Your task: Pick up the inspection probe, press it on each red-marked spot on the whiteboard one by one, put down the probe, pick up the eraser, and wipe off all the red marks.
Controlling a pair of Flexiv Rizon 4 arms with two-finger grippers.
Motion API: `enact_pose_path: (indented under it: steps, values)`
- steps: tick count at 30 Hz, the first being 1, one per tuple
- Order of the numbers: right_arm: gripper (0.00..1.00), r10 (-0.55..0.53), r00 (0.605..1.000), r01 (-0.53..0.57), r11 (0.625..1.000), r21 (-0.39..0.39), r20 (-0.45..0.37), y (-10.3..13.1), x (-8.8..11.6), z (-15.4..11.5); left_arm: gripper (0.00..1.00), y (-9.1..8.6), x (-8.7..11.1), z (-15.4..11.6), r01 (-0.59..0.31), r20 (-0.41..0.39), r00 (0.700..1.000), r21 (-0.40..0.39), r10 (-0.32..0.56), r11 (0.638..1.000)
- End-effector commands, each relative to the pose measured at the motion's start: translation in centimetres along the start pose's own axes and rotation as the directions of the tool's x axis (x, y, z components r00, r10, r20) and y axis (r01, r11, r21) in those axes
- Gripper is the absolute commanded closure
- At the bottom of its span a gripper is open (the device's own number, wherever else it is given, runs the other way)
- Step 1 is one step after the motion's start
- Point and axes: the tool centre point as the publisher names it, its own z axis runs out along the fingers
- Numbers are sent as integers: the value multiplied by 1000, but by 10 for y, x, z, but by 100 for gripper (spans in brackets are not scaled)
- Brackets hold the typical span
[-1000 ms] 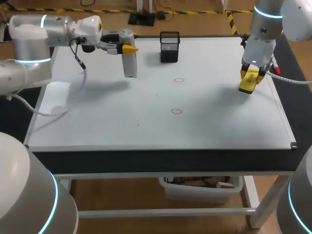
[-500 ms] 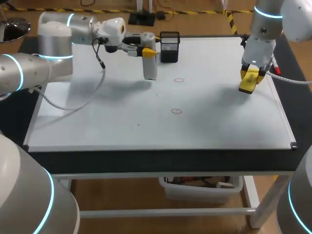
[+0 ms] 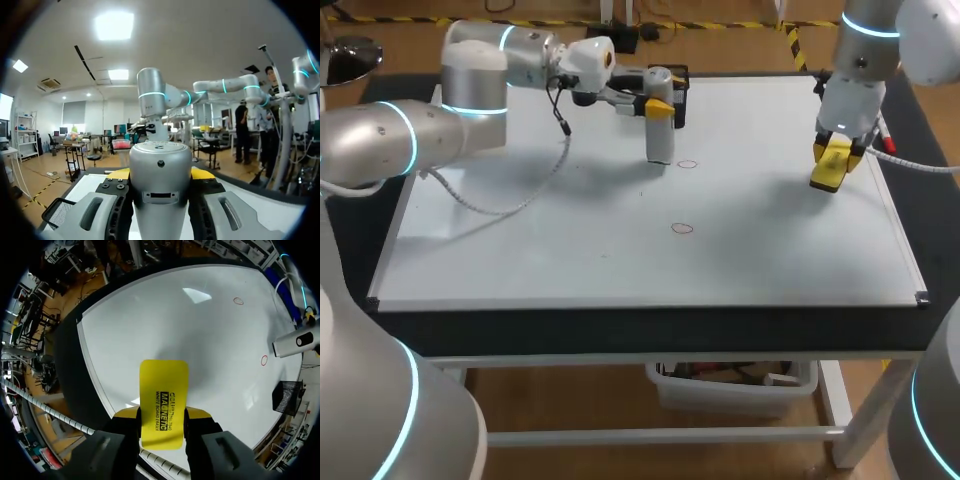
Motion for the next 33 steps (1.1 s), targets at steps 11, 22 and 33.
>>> enact_pose_path:
  steps: [11,22,33]
  values:
    - [100,-2,1000,2,1000,1,-2,-1,1,-1,100,10,-20,21,19,-160,987,32,-13,999]
    - [100,-2,1000,2,1000,1,-2,-1,1,-1,100,13,-20,31,48,-176,983,18,-44,999]
    - [100,-2,1000,2,1000,1,-2,-1,1,-1,100,16,-20,36,65,-188,980,1,-64,998]
